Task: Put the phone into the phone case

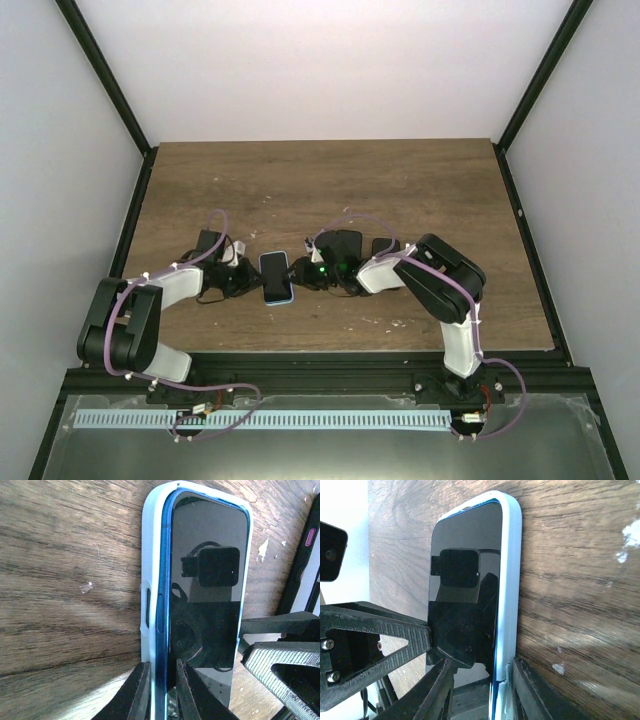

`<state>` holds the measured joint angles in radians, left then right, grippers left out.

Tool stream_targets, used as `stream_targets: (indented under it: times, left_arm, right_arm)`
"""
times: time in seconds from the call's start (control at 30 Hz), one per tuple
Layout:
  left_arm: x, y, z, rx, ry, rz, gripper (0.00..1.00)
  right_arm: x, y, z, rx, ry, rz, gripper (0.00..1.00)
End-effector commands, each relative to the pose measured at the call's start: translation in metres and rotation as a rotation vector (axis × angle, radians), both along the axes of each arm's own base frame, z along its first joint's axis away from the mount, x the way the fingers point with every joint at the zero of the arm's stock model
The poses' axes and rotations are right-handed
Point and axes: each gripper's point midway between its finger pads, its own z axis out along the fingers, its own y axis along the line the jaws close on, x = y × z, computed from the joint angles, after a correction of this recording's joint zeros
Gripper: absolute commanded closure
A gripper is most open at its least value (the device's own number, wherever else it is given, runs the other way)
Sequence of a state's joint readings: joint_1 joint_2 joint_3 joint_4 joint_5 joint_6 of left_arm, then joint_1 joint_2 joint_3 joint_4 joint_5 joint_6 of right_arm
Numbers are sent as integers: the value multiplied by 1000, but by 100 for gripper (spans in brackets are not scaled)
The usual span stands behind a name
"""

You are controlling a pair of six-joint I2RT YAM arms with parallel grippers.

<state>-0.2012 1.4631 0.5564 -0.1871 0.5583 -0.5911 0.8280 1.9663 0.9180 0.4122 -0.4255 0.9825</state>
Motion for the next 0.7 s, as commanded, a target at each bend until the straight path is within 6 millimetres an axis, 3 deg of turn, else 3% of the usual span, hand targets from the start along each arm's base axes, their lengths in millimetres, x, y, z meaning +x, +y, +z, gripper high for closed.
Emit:
stream_targets:
  times: [0.0, 0.4, 0.5, 0.67]
  left_arm:
    - [-4, 9, -11, 54, 39, 23, 85]
    - [-8, 25, -22, 109, 71, 87, 84]
    - [-13, 28, -31, 119, 89, 90, 84]
    - [-17, 30, -42, 126, 111, 94, 84]
  right_arm:
    - [-9, 31, 42, 149, -65, 121, 67]
    - [-15, 37, 60, 243, -62, 147, 66]
    - [-11, 35, 53, 202, -42, 117, 64]
    - [-1, 12, 33, 58, -43, 4, 64]
